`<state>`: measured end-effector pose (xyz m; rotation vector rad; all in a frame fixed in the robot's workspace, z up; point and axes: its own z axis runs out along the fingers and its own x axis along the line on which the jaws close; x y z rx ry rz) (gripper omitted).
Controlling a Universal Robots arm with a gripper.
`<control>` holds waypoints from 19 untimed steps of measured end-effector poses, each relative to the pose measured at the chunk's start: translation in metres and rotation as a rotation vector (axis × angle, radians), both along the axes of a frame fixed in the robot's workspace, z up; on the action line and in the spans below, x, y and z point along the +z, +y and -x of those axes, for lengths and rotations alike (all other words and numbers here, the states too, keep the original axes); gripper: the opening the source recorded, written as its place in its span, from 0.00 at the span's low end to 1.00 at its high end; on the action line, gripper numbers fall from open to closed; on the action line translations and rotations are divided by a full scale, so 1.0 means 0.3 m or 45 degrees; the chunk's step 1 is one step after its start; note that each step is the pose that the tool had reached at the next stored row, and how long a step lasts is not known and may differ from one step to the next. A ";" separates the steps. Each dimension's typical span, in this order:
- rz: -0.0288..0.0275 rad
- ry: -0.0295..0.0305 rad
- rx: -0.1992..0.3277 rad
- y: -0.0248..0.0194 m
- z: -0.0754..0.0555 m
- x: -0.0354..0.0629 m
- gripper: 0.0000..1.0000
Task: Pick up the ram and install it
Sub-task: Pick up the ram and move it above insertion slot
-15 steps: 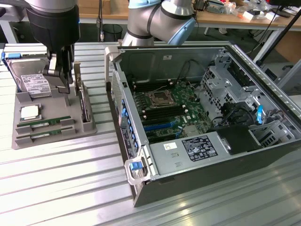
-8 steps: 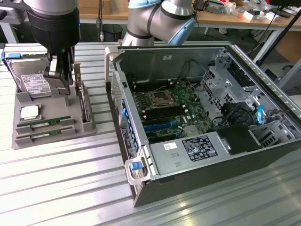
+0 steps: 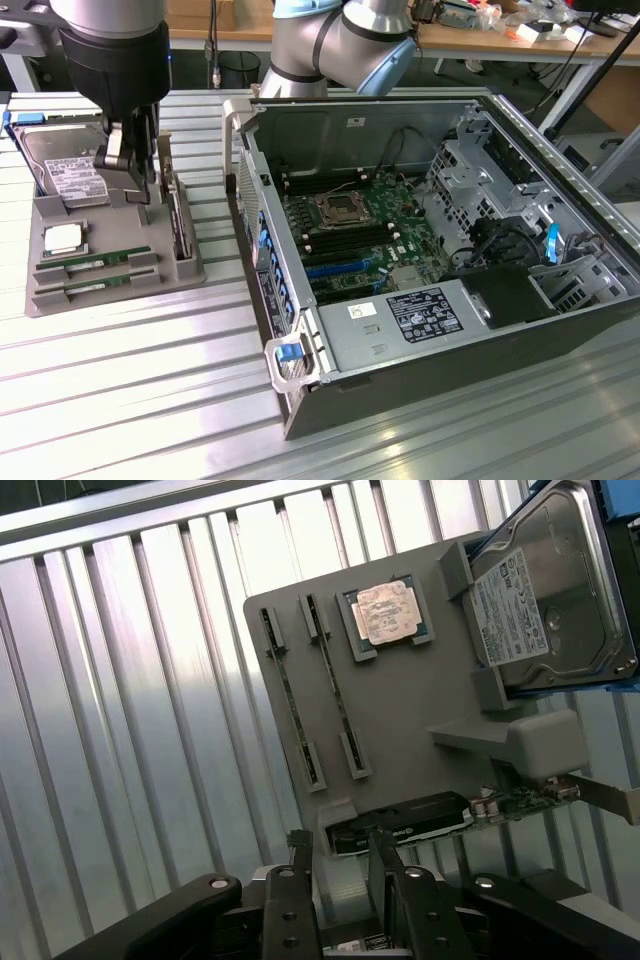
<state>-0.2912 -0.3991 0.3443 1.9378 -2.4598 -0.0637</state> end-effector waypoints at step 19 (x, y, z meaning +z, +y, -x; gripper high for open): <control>0.0000 0.0000 0.000 0.000 0.000 -0.028 0.36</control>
